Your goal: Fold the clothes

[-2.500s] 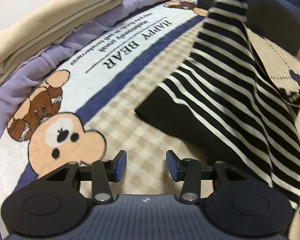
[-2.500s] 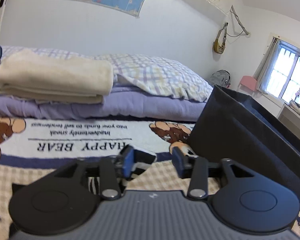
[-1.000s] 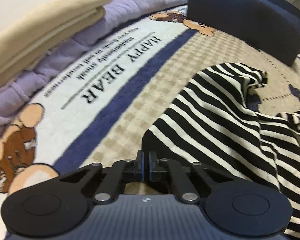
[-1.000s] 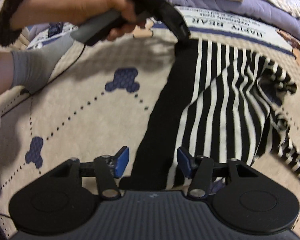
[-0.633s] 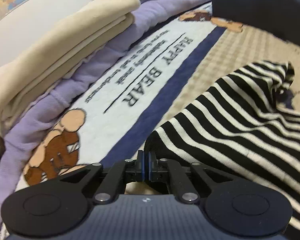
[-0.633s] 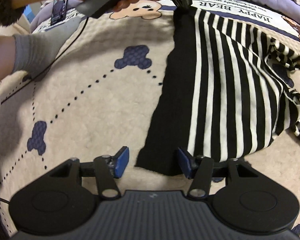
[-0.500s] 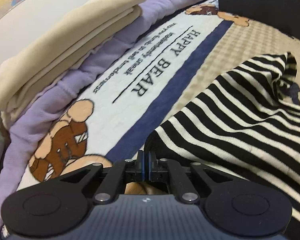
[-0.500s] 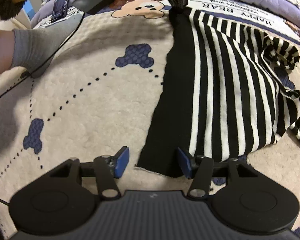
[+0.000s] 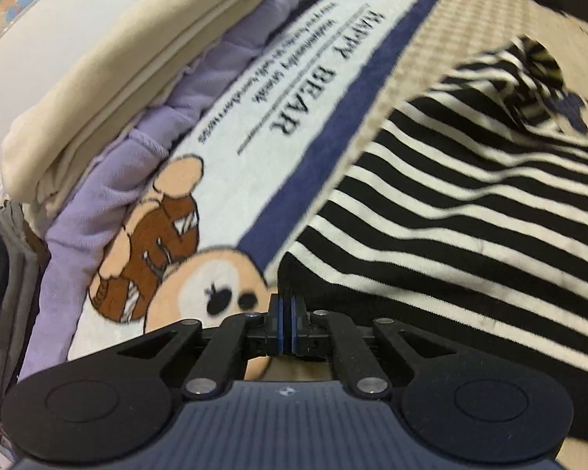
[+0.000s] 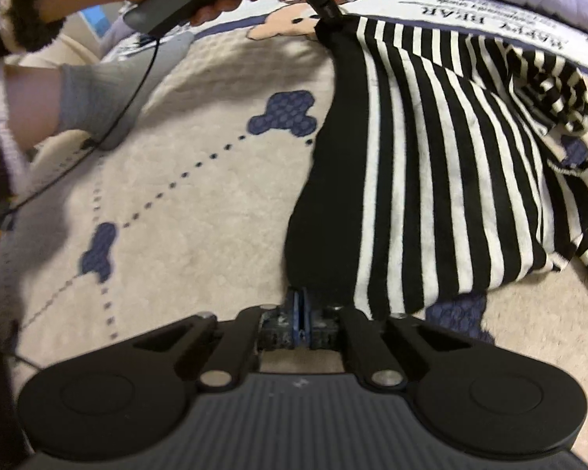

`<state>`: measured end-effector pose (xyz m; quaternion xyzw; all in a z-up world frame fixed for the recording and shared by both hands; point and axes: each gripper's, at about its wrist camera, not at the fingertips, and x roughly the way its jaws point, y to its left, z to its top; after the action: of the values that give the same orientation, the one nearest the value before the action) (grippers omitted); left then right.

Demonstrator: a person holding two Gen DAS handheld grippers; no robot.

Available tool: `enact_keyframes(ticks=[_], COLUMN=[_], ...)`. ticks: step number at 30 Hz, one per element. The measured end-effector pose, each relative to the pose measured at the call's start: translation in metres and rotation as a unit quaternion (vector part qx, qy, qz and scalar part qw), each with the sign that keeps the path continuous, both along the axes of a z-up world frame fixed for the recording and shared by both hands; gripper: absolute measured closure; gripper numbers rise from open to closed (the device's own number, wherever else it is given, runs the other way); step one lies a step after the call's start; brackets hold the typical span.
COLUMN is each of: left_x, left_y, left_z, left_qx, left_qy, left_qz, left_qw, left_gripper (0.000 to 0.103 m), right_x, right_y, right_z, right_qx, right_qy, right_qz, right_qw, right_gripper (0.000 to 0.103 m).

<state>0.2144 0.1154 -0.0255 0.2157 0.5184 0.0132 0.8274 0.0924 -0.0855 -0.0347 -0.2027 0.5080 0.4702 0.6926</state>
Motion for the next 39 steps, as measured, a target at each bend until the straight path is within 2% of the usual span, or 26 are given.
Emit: enact_keyframes(ticks=[12, 19, 28, 39], left_x=[-0.066, -0.106, -0.154, -0.205], left_y=[-0.014, -0.026, -0.051, -0.073], left_z=[-0.003, -0.003, -0.004, -0.004], left_qx=[0.02, 0.003, -0.015, -0.027], left_qy=[0.079, 0.133, 0.204, 0.271], left_qz=[-0.063, -0.095, -0.146, -0.184], left_qw=[0.9946, 0.9866, 0.9679, 0.9446], left_gripper=[0.101, 0.101, 0.101, 0.101], right_x=[-0.015, -0.026, -0.042, -0.061], right_y=[-0.04, -0.059, -0.094, -0.13], right_z=[0.019, 0.02, 0.018, 0.018], right_qx=[-0.011, -0.032, -0.076, -0.125], right_qy=[0.057, 0.081, 0.108, 0.111], right_qz=[0.043, 0.061, 0.063, 0.05], right_qw=[0.997, 0.994, 0.989, 0.985], right_gripper=[0.1, 0.1, 0.1, 0.1])
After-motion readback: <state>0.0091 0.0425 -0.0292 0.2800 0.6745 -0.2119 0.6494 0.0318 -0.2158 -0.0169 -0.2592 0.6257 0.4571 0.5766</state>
